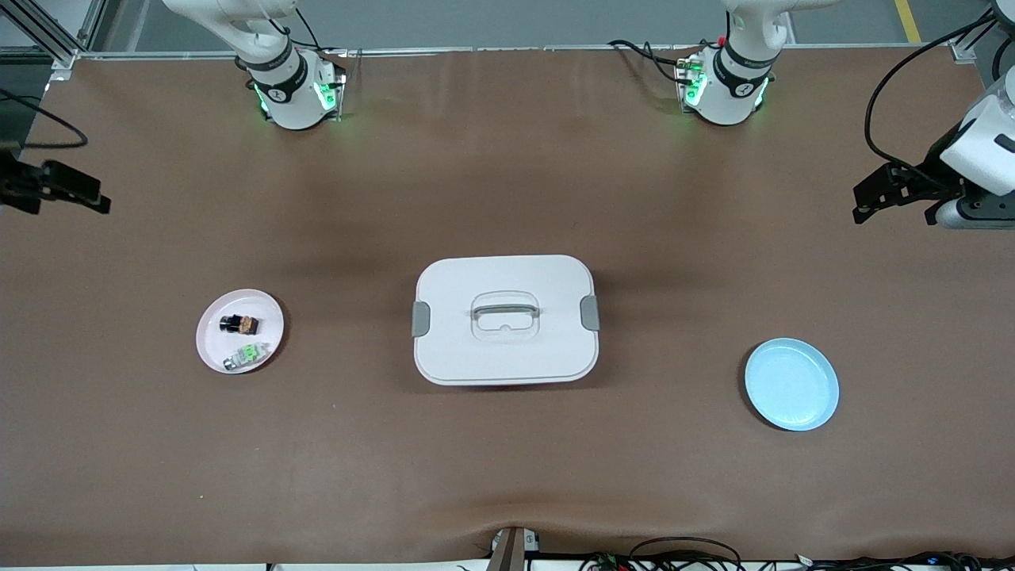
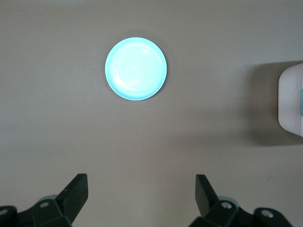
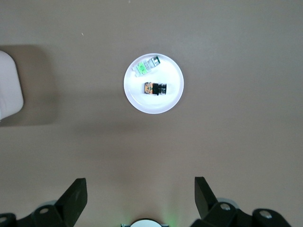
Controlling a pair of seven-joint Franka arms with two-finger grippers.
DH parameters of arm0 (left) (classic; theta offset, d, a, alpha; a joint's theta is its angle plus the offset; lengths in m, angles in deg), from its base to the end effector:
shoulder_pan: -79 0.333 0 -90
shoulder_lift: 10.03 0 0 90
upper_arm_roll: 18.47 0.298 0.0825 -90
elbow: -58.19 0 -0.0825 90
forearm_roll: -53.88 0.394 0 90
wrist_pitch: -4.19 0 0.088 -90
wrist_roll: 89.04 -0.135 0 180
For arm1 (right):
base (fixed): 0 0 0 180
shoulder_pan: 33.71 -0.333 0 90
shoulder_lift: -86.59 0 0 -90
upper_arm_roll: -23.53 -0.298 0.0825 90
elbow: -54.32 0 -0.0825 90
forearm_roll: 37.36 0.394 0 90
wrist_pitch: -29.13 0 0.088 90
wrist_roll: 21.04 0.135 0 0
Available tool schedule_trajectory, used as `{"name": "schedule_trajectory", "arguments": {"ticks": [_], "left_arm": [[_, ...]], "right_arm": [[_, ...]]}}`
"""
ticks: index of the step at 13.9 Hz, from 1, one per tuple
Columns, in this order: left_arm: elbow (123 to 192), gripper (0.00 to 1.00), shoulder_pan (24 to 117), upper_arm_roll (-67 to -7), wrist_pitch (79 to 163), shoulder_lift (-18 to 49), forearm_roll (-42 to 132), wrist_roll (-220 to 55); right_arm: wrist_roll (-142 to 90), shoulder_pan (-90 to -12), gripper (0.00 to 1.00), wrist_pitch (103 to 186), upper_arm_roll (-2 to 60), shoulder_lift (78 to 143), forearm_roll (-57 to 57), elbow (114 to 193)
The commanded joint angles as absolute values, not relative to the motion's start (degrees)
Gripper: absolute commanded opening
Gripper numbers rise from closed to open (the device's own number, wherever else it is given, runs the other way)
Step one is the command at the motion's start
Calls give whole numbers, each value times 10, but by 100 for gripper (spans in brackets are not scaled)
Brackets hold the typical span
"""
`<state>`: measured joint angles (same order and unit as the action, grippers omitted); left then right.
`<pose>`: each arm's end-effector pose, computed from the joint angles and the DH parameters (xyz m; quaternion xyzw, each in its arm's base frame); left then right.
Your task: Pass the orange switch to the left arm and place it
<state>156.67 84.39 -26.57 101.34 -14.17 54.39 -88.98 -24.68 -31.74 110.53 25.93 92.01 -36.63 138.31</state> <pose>0.5539 -0.0272 0.5577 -0.9994 0.0235 -0.0244 0.0089 0.5703 -0.0407 0.5625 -0.9975 0.0059 0.0693 0.0092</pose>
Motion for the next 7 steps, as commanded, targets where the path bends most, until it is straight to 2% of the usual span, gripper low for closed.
{"name": "schedule_trajectory", "arguments": {"ticks": [1,7], "left_arm": [[1553,100,845,-266,1002,-136,534,-896],[1552,100,845,-266,1002,-136,534,-894]], "right_arm": [[-244,-315,100,1143,255,947,-375,1378],[-240,-312,100,1167,256,997,-377,1394]]}}
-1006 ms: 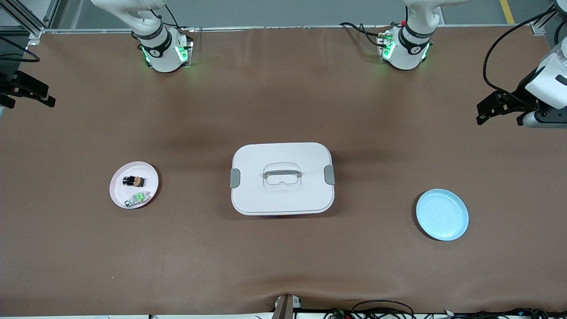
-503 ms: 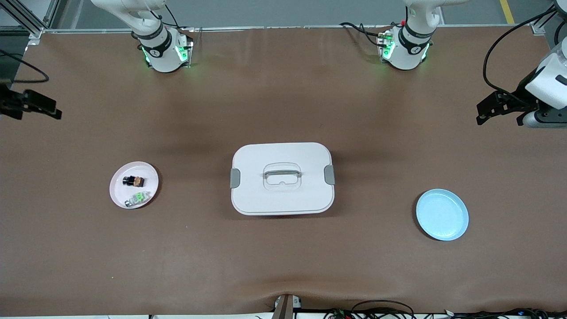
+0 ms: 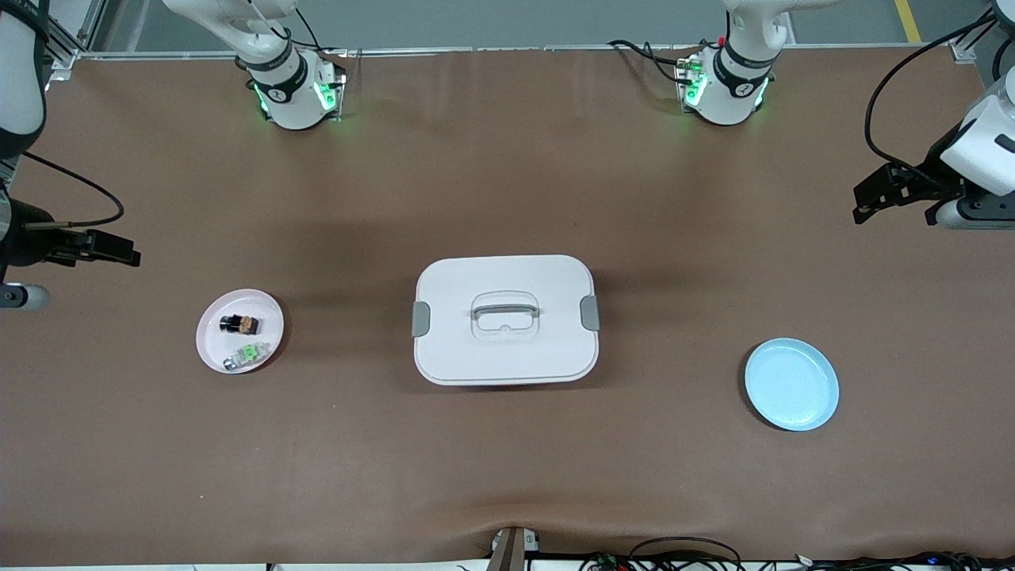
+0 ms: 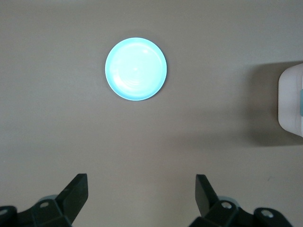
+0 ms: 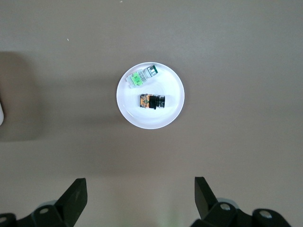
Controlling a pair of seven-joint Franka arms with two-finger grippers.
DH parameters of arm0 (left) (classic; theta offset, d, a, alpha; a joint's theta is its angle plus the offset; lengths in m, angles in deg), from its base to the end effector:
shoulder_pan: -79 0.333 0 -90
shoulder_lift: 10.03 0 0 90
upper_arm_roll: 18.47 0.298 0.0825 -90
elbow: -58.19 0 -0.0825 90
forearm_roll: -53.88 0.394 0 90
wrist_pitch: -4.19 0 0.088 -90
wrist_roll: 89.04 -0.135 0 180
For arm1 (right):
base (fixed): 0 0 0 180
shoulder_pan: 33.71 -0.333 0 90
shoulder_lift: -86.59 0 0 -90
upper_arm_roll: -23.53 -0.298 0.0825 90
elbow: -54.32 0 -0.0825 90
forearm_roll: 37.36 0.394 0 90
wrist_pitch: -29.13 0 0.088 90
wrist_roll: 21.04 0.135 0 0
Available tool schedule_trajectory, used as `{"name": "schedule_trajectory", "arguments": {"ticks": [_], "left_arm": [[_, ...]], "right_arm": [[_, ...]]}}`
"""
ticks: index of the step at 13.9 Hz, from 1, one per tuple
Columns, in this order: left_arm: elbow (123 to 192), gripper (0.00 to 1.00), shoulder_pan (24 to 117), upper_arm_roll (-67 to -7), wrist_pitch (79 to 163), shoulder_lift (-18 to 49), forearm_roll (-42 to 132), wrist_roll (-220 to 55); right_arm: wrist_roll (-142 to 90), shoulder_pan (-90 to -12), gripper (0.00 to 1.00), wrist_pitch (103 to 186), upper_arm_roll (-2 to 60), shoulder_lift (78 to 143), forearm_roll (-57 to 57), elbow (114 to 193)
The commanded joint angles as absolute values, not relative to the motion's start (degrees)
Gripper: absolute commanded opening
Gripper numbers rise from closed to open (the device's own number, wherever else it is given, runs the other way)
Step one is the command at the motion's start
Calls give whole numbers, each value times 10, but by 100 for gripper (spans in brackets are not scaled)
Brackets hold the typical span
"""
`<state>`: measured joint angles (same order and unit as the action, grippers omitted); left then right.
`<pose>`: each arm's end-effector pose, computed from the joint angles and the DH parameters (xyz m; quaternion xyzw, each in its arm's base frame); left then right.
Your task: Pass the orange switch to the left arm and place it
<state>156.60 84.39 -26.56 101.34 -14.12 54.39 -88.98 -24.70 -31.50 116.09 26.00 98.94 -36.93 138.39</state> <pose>0.5542 -0.0271 0.5578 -0.9994 0.0234 -0.0246 0.0089 0.6079 -0.0466 0.4969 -0.9966 0.0089 0.0822 0.0051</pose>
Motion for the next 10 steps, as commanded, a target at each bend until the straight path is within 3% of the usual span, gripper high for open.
{"name": "schedule_trajectory", "arguments": {"ticks": [1,10], "left_arm": [[1552,100,845,-266,1002,-136,534,-894],[1554,100,847,-267,1002,-133,534,-897]], "right_arm": [[-239,-311,100,1192,256,997,-376,1423],[-239,-306,100,1464,256,988,-368,1677]]}}
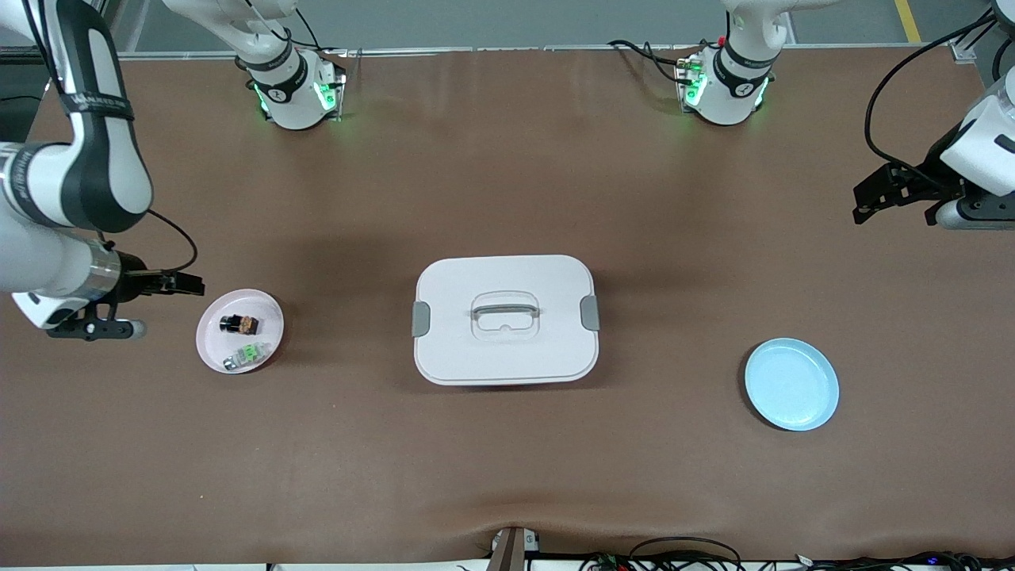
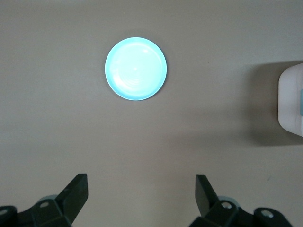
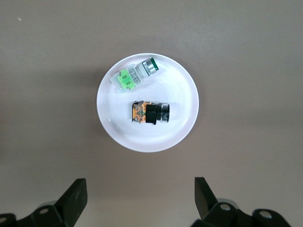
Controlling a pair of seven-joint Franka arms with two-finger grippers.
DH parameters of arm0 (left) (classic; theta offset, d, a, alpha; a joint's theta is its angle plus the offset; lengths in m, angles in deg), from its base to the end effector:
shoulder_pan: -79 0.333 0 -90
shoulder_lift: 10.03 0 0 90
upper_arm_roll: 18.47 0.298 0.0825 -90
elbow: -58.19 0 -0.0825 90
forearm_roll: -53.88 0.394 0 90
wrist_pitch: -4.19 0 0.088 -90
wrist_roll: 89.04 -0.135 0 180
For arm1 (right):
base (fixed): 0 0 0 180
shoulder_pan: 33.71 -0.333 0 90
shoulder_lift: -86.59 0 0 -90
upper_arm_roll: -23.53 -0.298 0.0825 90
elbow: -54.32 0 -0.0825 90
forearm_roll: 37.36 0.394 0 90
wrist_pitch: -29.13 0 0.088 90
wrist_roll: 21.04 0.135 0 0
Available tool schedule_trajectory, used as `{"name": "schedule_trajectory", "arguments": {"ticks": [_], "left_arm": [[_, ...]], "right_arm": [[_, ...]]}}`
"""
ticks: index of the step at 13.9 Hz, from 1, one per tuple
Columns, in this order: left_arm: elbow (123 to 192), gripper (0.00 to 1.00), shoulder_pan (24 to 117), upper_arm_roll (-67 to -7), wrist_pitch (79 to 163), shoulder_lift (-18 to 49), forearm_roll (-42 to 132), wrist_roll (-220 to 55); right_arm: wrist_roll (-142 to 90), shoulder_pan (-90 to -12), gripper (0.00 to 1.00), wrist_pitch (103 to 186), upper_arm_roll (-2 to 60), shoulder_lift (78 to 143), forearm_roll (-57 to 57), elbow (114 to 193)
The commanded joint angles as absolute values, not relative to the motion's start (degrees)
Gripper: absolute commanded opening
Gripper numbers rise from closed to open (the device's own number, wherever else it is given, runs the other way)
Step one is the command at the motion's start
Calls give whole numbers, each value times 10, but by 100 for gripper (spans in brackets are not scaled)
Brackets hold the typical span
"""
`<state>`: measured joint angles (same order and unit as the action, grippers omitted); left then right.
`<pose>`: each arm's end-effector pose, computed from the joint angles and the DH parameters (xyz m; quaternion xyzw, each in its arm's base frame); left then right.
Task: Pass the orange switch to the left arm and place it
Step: 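Move the right gripper down over the white plate's black switch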
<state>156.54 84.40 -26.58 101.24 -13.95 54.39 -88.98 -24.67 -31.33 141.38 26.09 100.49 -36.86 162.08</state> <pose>0.5547 -0.0271 0.5566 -0.9994 0.0235 -0.0227 0.0087 0.5930 -0.0498 0.3184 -0.9966 0.0132 0.0818 0.0046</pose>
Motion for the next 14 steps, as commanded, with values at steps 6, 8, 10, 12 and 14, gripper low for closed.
{"name": "schedule_trajectory", "arguments": {"ticks": [6,8,10,12,14], "left_arm": [[1557,100,849,-267,996,-132,534,-900],[1558,100,850,-266,993,-132,534,-902],[1558,100,851,-266,991,-132,534,-903],[1557,100,851,-266,985,-132,534,-903],[1556,100,851,-266,979,-134,534,-904]], "right_arm": [[-210,-307,100,1578,256,1021,-368,1727],[-210,-307,100,1616,256,1042,-368,1738],[-210,-306,100,1648,256,1061,-368,1743],[-210,-306,100,1661,256,1079,-368,1740],[-210,-306,100,1685,256,1095,-369,1739]]}}
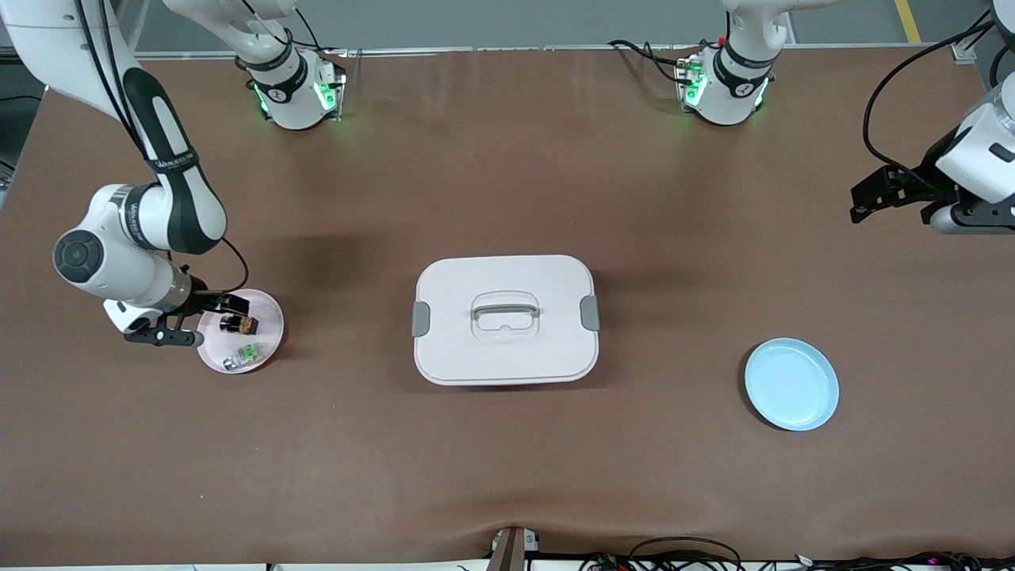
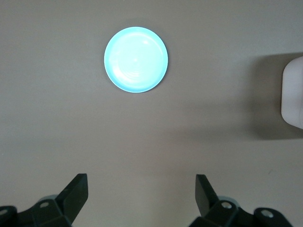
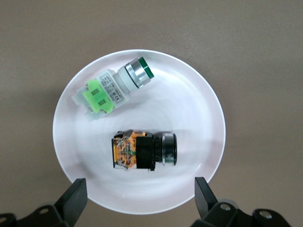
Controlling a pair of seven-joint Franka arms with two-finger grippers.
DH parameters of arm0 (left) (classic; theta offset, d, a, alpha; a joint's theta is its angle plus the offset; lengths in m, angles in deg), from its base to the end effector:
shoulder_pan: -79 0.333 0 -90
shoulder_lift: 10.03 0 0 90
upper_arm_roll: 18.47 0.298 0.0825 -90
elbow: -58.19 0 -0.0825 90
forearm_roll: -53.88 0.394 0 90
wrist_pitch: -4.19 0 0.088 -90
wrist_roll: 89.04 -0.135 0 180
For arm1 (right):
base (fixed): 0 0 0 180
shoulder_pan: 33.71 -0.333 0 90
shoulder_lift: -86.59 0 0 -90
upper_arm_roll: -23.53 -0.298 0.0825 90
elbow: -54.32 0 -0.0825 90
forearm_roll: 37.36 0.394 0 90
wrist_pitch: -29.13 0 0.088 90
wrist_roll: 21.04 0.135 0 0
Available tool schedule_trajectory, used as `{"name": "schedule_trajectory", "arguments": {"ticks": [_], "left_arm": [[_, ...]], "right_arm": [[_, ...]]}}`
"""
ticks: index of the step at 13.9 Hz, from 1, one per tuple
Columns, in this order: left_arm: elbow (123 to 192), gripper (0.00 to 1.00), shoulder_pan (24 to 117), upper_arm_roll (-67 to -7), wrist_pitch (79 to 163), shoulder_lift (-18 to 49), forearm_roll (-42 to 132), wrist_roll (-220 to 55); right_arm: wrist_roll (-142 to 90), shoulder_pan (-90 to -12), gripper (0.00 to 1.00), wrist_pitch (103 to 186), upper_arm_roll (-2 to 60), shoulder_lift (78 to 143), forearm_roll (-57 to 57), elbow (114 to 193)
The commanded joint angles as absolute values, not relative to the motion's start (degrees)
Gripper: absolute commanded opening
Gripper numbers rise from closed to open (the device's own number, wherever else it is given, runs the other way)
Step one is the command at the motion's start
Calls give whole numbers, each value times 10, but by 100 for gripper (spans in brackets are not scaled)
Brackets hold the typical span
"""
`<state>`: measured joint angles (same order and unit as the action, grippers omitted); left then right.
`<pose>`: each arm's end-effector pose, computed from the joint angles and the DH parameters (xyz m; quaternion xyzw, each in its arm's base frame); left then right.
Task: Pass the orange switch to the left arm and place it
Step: 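Move the right gripper down over the white plate's black switch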
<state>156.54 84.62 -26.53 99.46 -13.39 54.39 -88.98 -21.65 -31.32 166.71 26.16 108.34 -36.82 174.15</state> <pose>0.5528 -0.0241 0.5484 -0.9997 0.0211 -0.0023 0.0085 0.5727 -0.0508 0.1812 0.9986 -0.0407 -0.0349 0.0038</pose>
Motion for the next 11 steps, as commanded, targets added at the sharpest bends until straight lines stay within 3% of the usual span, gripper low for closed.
{"name": "schedule_trajectory", "arguments": {"ticks": [1,11], "left_arm": [[1556,100,851,-266,978,-133,534,-903],[1558,100,849,-266,973,-129,534,-902]], "right_arm": [[-210,-305,100,1695,256,1102,-368,1739],[-210,-298,100,1734,256,1148,-368,1726]]}}
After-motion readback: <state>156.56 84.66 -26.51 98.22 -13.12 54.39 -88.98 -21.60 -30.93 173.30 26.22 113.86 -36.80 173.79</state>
